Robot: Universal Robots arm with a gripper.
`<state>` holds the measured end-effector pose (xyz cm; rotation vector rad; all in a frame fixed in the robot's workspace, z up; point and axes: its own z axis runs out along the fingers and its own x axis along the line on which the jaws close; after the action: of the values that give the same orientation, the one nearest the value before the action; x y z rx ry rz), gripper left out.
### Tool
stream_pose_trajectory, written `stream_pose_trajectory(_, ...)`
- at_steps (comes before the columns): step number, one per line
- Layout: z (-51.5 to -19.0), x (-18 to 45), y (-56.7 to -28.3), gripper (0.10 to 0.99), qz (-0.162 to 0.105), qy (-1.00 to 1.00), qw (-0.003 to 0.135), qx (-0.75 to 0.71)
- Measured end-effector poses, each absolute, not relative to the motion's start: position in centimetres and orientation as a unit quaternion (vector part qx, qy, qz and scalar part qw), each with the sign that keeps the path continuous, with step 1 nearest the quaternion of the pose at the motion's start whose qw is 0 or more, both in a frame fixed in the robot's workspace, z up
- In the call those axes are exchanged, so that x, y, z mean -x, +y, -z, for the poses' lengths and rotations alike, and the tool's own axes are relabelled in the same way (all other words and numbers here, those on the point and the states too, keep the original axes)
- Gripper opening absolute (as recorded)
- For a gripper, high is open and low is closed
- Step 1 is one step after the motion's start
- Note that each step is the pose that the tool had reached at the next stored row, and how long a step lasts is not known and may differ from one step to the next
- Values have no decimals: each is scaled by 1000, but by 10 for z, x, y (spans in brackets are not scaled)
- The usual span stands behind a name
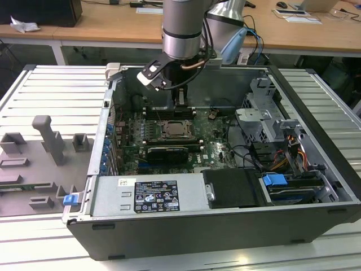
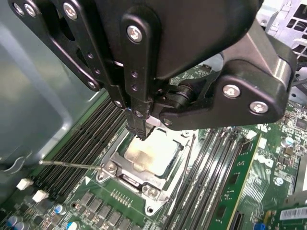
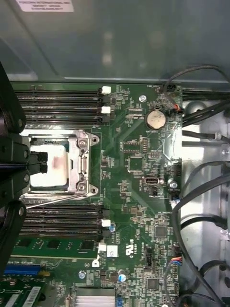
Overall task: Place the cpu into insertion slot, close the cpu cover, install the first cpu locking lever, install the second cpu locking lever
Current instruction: 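Install the first cpu locking lever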
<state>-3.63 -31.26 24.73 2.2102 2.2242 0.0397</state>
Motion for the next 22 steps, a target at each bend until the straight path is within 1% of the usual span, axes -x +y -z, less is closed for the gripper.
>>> stream_pose_trajectory(8, -250, 43, -313, 106, -13, 709, 3, -705)
stream_pose_trajectory(22, -269, 43, -313, 106, -13, 709, 3, -705)
